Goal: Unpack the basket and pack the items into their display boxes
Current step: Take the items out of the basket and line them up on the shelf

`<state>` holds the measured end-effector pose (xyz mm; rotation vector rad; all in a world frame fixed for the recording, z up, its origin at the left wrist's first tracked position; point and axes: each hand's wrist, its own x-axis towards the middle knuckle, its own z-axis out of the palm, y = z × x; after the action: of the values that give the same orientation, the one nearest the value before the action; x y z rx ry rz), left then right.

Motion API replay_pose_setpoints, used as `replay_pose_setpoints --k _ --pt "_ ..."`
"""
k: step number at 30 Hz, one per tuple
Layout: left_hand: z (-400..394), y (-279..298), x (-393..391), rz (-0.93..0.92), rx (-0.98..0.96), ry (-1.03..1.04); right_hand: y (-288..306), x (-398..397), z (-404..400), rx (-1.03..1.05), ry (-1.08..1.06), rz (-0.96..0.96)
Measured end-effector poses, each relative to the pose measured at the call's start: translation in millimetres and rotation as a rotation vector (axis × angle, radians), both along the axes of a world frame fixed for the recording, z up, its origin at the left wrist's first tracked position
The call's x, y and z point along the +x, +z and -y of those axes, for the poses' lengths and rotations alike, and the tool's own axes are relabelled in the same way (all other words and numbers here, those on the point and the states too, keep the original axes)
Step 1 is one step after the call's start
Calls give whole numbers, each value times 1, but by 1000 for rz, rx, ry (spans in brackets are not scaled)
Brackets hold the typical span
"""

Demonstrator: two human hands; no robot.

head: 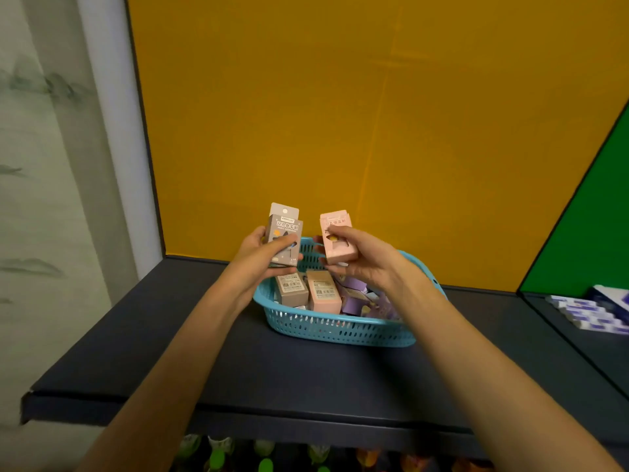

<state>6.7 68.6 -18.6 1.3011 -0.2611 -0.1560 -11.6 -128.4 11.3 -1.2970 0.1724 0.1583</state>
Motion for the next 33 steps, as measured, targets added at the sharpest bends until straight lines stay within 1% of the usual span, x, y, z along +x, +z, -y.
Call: replay_pose_setpoints --k 2,5,7,13,17,24,27,33 --pt "9 1 -1 18 29 -9 2 -9 10 -93 -53 61" --pt "29 5 -6 56 69 -22 8 -31 33 -146 -122 145" --pt "48 10 -13 86 79 -51 11 -51 52 -241 -165 192" --pt "120 21 -53 163 107 -224 17 -121 122 -412 -289 281" --pt "183 25 -91 177 126 -292 15 -175 182 -406 -344 302" --pt "317 25 -179 231 222 -399 2 -289 306 -430 -410 271" --pt "375 21 -216 269 285 -475 -8 -334 360 -454 -475 272" --pt "478 14 -272 282 312 -554 -22 -407 459 -487 -536 250"
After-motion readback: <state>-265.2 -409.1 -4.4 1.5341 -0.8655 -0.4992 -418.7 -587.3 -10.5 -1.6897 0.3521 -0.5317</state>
